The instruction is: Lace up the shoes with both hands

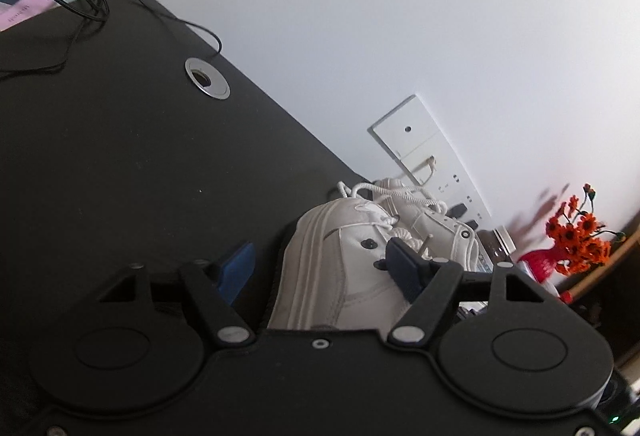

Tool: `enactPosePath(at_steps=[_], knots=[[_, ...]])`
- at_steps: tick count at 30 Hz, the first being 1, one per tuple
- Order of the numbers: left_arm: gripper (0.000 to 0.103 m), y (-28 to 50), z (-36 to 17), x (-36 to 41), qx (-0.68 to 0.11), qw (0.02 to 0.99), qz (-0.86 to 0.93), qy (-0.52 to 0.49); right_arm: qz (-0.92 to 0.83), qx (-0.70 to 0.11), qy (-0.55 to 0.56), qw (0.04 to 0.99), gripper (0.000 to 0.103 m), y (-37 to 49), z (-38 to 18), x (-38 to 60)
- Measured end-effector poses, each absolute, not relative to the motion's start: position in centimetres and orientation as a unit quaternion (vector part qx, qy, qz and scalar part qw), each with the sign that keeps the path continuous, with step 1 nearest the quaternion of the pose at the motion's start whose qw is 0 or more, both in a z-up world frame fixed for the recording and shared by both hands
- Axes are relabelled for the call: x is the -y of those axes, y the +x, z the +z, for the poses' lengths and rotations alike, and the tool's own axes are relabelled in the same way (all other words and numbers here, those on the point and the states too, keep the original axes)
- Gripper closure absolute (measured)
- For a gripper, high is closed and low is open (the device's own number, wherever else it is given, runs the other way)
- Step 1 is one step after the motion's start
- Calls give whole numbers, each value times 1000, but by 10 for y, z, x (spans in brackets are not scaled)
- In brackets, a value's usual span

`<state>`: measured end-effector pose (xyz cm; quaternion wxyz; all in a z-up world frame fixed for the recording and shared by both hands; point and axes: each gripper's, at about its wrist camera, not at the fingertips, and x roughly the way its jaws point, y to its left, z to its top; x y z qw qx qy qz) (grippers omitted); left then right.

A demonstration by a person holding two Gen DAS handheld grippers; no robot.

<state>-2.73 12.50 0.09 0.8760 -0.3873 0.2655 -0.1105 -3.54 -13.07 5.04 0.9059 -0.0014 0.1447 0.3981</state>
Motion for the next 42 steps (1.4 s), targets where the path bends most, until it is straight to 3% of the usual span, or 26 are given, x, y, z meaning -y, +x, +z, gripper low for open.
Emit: enactPosePath(at_steps=[11,42], knots=[[36,-40,6,-102,-227,904,-86,-351,387,-144,-3,911,98,-32,50,134],[31,-28,-1,-105,-228,893,-113,-370,372,-155,73,912,96,-16,43,143]])
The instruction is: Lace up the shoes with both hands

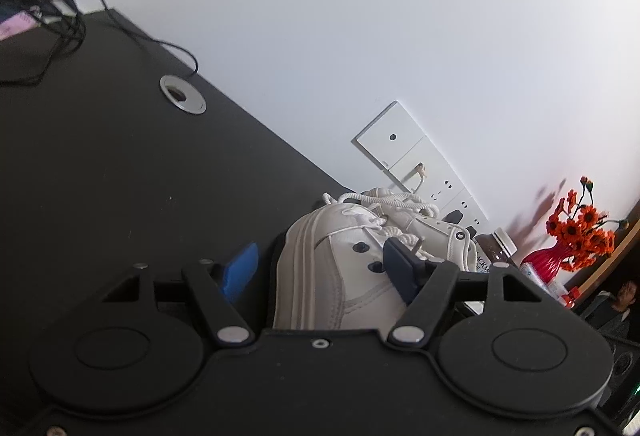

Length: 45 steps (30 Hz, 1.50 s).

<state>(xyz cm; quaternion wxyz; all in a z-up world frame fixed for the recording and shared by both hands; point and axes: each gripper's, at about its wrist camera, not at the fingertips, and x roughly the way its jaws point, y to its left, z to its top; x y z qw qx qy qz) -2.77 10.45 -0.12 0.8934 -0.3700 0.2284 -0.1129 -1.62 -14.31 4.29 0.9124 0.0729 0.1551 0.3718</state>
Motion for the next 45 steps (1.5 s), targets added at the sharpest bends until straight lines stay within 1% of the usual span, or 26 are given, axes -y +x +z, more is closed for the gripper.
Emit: enactPosePath(at_steps=[3,7,12,16,20,22,24,27,38,45], knots=[[31,-27,-4,-109,-232,884,-114,-388,371,-152,72,913,95,-17,43,142],[35,-28,-3,-112,-230,879,-115,-402,371,-149,66,914,94,-18,43,140],[35,-26,-5,-117,-228,867,-128,-424,373,-149,65,914,93,-17,43,139],[33,-29,1,-113,-215,882,-124,-401,373,-148,64,914,93,-17,42,138],[30,-31,2,-115,-198,876,-138,-418,372,-148,63,914,93,-19,42,140],[28,-29,2,-113,-202,881,-134,-406,371,-147,63,915,93,-19,42,140],[28,-26,-1,-111,-209,880,-136,-404,371,-147,63,915,93,-19,42,140],[34,-25,-2,-114,-210,872,-147,-417,370,-147,62,915,93,-19,42,140],[34,-25,-7,-131,-188,843,-159,-479,372,-147,63,914,93,-16,42,145],[34,-20,-7,-125,-188,838,-171,-483,371,-147,62,915,93,-16,42,145]])
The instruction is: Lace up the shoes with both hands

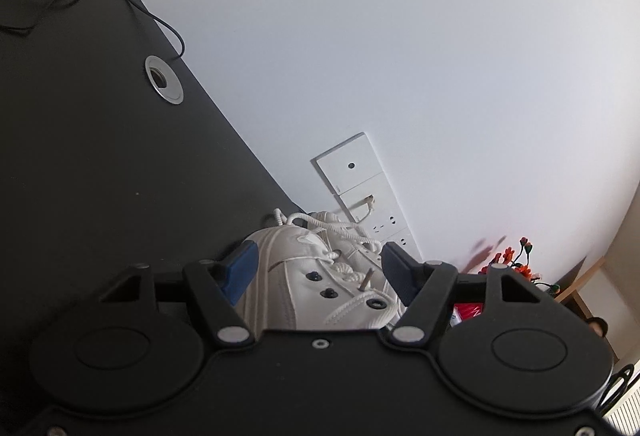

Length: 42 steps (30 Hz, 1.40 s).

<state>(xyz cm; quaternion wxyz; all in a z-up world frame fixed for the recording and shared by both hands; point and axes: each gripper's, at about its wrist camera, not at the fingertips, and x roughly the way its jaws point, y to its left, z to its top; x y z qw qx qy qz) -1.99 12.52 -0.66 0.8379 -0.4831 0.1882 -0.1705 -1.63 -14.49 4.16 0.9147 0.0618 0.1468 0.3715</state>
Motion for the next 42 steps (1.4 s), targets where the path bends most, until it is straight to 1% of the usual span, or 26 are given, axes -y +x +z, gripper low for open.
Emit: enactPosePath(at_steps=[3,6,8,10,11,12,13,16,17,18,19,20,21,23,24,26,28,29,31,34,36,37,38,39,42], knots=[[35,-17,-4,-121,-186,836,-181,-484,371,-146,60,915,93,-16,42,144],[38,-19,3,-114,-179,849,-191,-460,370,-145,60,916,93,-16,41,144],[42,-19,6,-110,-178,853,-198,-449,368,-142,58,917,93,-17,41,144],[55,-17,5,-106,-183,851,-202,-448,367,-140,56,918,93,-17,42,144],[57,-16,3,-105,-186,848,-203,-452,366,-139,55,918,93,-17,42,144],[63,-14,1,-104,-190,845,-205,-456,366,-139,55,919,93,-17,42,144],[74,-14,0,-105,-192,845,-201,-457,366,-138,54,919,93,-17,42,144],[95,-15,-4,-110,-192,836,-201,-473,366,-133,56,919,92,-18,42,146],[98,-15,-5,-110,-186,833,-206,-479,366,-126,56,920,88,-20,43,147],[99,-16,-5,-111,-180,834,-207,-480,363,-113,57,923,75,-22,43,149],[100,-18,-3,-110,-177,837,-206,-476,353,-96,61,929,66,-25,44,152],[100,-18,-2,-109,-176,838,-207,-474,342,-77,65,934,53,-28,45,155],[100,-19,-1,-108,-174,839,-208,-472,329,-58,71,940,51,-31,46,158],[100,-20,2,-107,-171,845,-210,-460,313,-36,90,945,50,-33,49,165],[100,-20,3,-108,-170,847,-210,-457,312,-32,100,944,48,-33,50,168],[100,-21,4,-108,-168,849,-209,-456,329,-46,100,938,44,-30,50,169],[101,-25,8,-110,-158,854,-208,-451,339,-58,68,937,43,-31,49,163],[103,-27,11,-110,-148,859,-208,-444,340,-61,46,937,41,-32,48,158],[103,-33,18,-113,-123,869,-210,-432,333,-65,27,940,41,-34,46,151],[103,-37,24,-116,-110,872,-213,-426,335,-91,41,937,41,-27,48,154],[98,-35,23,-112,-126,870,-223,-422,331,-96,50,938,41,-24,48,156],[84,-34,23,-109,-137,871,-221,-417,330,-92,56,938,41,-23,48,158],[74,-33,22,-106,-145,873,-220,-412,330,-87,66,938,41,-23,49,161],[63,-33,21,-103,-148,874,-217,-409,332,-81,80,936,41,-22,51,165],[64,-30,15,-101,-162,869,-211,-417,336,-77,114,932,41,-20,54,174]])
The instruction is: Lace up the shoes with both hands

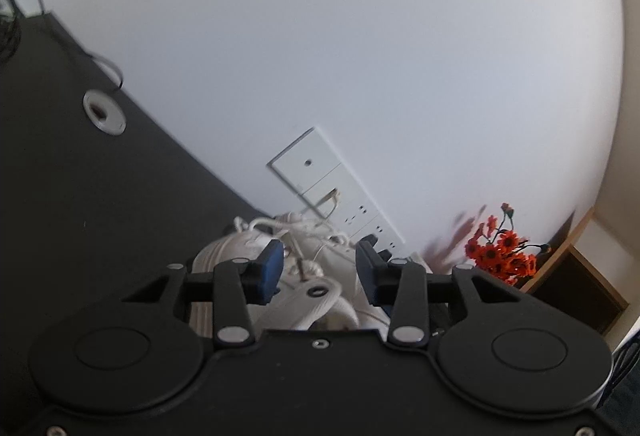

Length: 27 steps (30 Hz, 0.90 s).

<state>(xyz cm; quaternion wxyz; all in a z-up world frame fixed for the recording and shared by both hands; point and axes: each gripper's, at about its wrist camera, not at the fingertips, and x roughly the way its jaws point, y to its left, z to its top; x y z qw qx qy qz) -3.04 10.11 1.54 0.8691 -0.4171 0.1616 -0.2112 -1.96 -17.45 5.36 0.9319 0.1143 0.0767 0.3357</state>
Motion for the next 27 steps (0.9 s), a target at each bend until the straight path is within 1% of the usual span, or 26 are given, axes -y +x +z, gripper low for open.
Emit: enactPosePath(at_steps=[3,5,6,7,13,16,24,26,27], knots=[[64,-25,5,-104,-182,851,-210,-446,335,-82,121,931,41,-17,53,176],[65,-24,3,-105,-179,849,-213,-450,336,-87,115,931,41,-15,52,174],[85,-25,3,-105,-176,850,-214,-448,337,-88,112,930,41,-15,52,173],[99,-25,3,-105,-177,850,-215,-447,339,-89,110,930,41,-15,52,173],[101,-22,-7,-112,-176,825,-224,-488,333,-101,109,931,41,-12,53,172],[101,-25,-7,-113,-165,829,-209,-492,334,-107,105,931,41,-10,51,173],[101,-34,11,-100,-145,883,-185,-405,339,-113,60,932,41,-15,44,162],[101,-34,11,-100,-146,885,-185,-401,338,-117,61,932,40,-14,44,160],[101,-33,9,-103,-150,877,-190,-416,338,-119,62,932,40,-14,44,161]])
